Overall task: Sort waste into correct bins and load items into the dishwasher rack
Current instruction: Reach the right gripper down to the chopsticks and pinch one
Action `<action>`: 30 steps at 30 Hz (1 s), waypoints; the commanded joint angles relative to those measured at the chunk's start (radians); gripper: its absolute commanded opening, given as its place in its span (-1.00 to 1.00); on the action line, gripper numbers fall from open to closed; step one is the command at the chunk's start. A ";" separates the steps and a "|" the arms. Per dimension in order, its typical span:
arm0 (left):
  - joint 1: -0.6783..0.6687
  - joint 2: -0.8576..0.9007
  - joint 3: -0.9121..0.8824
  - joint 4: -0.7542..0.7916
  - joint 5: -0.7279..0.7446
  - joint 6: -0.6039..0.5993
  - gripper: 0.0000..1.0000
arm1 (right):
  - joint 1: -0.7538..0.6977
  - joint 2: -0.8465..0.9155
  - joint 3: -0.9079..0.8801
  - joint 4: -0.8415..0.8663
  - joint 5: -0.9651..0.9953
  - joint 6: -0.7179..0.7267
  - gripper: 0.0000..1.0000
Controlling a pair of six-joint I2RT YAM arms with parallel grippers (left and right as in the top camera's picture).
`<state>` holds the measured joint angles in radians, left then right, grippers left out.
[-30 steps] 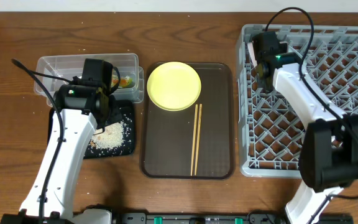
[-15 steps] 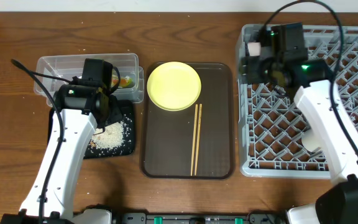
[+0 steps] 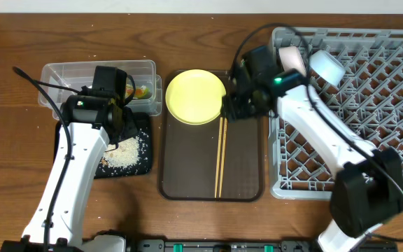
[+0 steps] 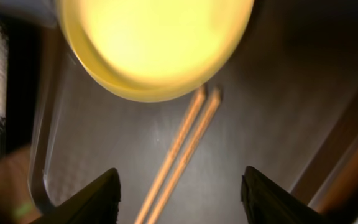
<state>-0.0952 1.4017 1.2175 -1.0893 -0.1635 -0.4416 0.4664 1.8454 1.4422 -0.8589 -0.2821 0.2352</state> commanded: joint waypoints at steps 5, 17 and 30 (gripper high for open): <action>0.000 0.003 -0.003 -0.002 -0.002 -0.002 0.41 | 0.091 0.072 -0.018 -0.119 0.098 0.221 0.24; 0.000 0.003 -0.003 -0.003 -0.002 -0.002 0.40 | 0.228 0.088 -0.069 -0.101 0.302 0.401 0.17; 0.000 0.003 -0.003 -0.002 -0.002 -0.002 0.40 | 0.256 0.088 -0.228 0.028 0.321 0.452 0.15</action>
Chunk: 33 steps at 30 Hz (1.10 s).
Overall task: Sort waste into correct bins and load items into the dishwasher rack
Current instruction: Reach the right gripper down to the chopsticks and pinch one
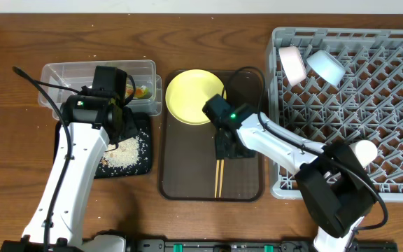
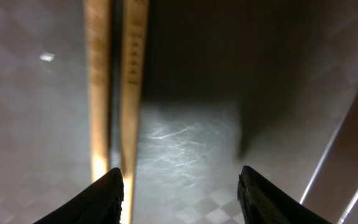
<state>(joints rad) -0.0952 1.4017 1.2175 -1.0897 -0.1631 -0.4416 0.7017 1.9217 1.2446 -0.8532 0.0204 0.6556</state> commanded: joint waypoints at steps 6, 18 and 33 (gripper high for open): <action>0.000 0.003 -0.003 -0.002 -0.002 -0.002 0.41 | 0.021 0.011 -0.063 0.076 -0.029 0.032 0.15; 0.000 0.003 -0.003 -0.002 -0.002 -0.002 0.40 | 0.019 0.011 -0.063 0.047 -0.032 0.032 -0.25; 0.000 0.003 -0.003 -0.006 -0.002 -0.002 0.40 | 0.012 0.008 -0.061 0.037 -0.056 0.031 -0.98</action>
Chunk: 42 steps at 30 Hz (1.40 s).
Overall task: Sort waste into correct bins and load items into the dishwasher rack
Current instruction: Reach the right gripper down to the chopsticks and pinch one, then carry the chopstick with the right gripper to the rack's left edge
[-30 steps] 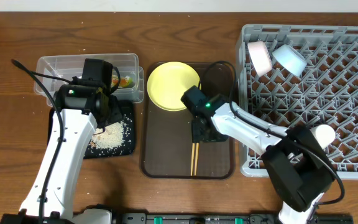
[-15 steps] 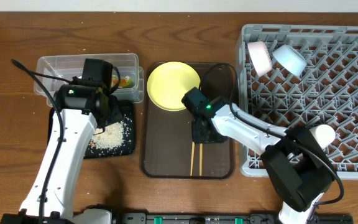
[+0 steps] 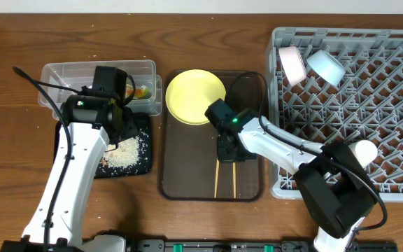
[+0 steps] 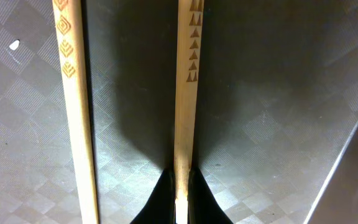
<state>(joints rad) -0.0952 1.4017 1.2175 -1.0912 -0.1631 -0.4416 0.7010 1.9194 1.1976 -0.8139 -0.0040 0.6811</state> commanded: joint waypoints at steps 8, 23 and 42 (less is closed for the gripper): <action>0.000 0.003 -0.003 -0.004 -0.002 -0.002 0.40 | -0.045 -0.105 0.004 -0.018 -0.031 -0.104 -0.98; 0.000 0.003 -0.003 -0.003 -0.002 -0.002 0.41 | -0.397 -0.480 0.006 -0.121 -0.030 -0.448 -0.98; 0.000 0.003 -0.003 0.000 -0.002 -0.002 0.41 | -0.469 -0.371 -0.011 -0.109 -0.030 -0.522 -0.16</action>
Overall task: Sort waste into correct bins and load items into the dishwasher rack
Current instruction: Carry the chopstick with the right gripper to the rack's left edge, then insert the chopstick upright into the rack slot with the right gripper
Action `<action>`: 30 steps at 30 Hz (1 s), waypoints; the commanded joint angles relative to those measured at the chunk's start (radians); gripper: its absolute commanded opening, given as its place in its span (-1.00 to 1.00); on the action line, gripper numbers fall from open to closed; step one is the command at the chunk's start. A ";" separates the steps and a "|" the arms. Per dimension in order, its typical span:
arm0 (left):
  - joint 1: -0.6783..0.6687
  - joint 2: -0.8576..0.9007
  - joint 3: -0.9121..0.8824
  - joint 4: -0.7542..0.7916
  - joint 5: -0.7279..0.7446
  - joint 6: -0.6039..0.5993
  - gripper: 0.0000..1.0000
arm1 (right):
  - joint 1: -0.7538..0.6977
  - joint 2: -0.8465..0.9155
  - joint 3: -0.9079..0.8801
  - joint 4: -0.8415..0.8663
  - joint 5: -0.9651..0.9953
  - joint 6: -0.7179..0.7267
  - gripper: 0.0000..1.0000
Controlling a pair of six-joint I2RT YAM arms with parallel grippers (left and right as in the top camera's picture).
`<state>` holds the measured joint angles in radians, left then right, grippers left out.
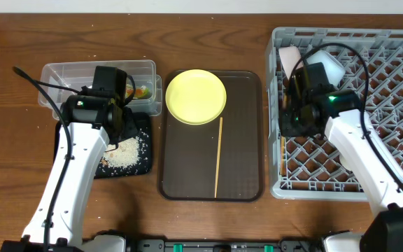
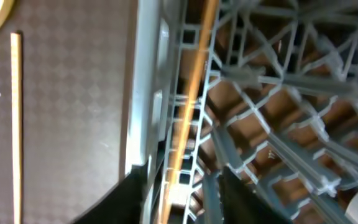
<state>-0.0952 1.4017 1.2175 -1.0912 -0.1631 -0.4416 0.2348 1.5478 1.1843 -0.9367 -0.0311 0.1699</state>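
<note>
One wooden chopstick [image 1: 219,157] lies lengthwise on the dark brown tray [image 1: 247,175], below a yellow plate [image 1: 196,96]. The other chopstick [image 2: 192,102] lies in the grey dishwasher rack [image 1: 390,105], along its left wall. My right gripper [image 1: 286,126] hovers over that wall, and in the right wrist view the right gripper [image 2: 182,183] stands open with the chopstick passing loose between its fingers. My left gripper [image 1: 115,117] points down over the black tray of rice [image 1: 128,150]; its jaws are hidden under the wrist.
A clear plastic container [image 1: 68,77] with food scraps sits behind the black tray. A pink cup [image 1: 290,57] and a white bowl [image 1: 329,64] stand at the rack's back left corner. Brown tabletop surrounds everything.
My right gripper was shut on one chopstick down on the brown tray. Now it is over the rack's left edge, open, and that chopstick lies in the rack.
My right gripper was open near the plate with both chopsticks side by side on the tray. Then it stood low over them, then shut on the right one. Now that chopstick rests in the rack; one stays on the tray. The left arm has not moved.
</note>
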 commanded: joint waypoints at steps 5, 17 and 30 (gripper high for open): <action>0.000 0.003 -0.003 0.000 -0.002 -0.002 0.41 | 0.010 0.000 0.055 0.018 -0.005 -0.010 -0.15; 0.000 0.003 -0.003 0.000 -0.002 -0.002 0.41 | 0.189 0.003 0.096 0.124 -0.107 -0.006 -0.11; 0.000 0.003 -0.003 0.000 -0.002 -0.002 0.41 | 0.250 0.004 0.096 0.016 0.173 0.129 -0.30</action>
<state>-0.0952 1.4017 1.2175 -1.0916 -0.1631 -0.4416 0.5003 1.5475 1.2633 -0.8932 0.0715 0.2596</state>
